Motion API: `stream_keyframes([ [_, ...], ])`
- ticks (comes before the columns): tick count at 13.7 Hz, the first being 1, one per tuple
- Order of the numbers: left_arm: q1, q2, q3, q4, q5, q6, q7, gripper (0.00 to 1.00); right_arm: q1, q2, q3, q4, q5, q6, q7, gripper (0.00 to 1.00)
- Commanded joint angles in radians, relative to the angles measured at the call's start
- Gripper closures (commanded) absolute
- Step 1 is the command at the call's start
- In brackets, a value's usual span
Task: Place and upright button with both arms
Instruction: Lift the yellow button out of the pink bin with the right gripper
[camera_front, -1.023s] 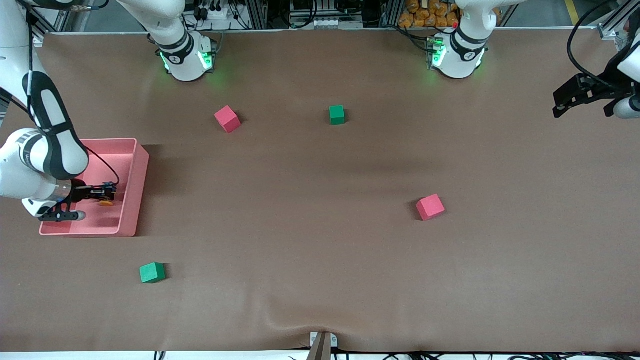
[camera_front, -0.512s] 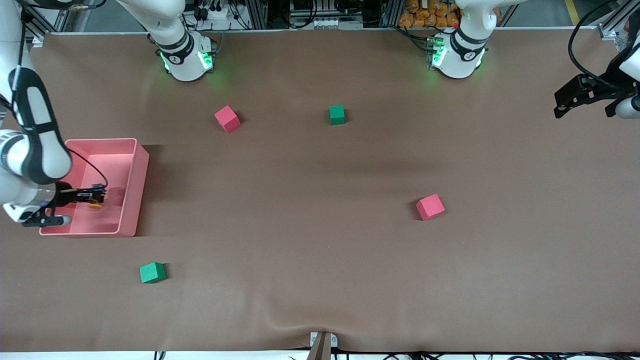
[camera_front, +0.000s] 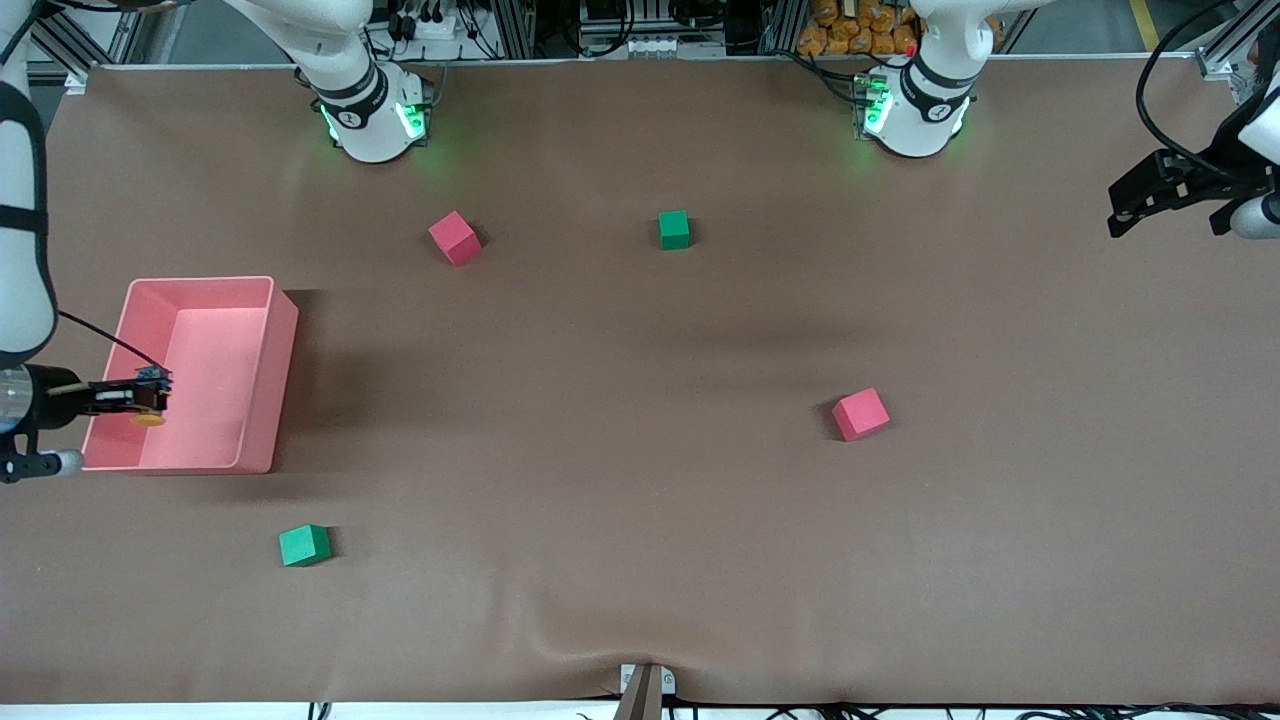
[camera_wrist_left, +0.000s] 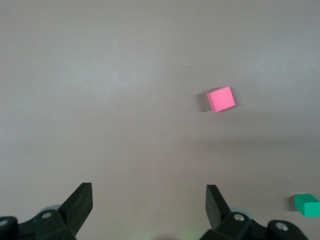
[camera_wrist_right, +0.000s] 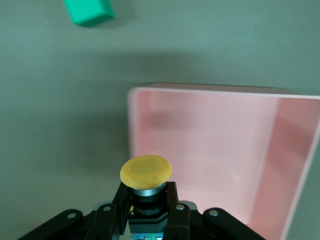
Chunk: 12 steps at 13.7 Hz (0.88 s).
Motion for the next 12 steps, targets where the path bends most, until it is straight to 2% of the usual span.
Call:
stream_keyframes([
  [1,0.006,0.007,-0.004,0.015,0.019,0.002,0.007,0.0,0.145,0.009,0.006,0.038,0.027,-0.034,0.22,1.0],
  [3,0.007,0.015,-0.001,0.015,0.019,0.002,0.007,0.0,0.258,0.039,0.004,0.062,0.103,-0.004,0.42,1.0],
  [5,0.007,0.02,-0.001,0.017,0.022,0.009,0.007,0.0,0.372,0.081,0.004,0.087,0.148,0.082,0.526,1.0],
  [8,0.007,0.033,-0.001,0.008,0.019,0.02,0.005,0.0,0.55,0.154,0.004,0.113,0.156,0.2,0.692,1.0],
  [12,0.006,0.041,-0.001,-0.006,0.019,0.02,0.002,0.0,0.778,0.297,0.003,0.121,0.177,0.485,0.828,1.0],
])
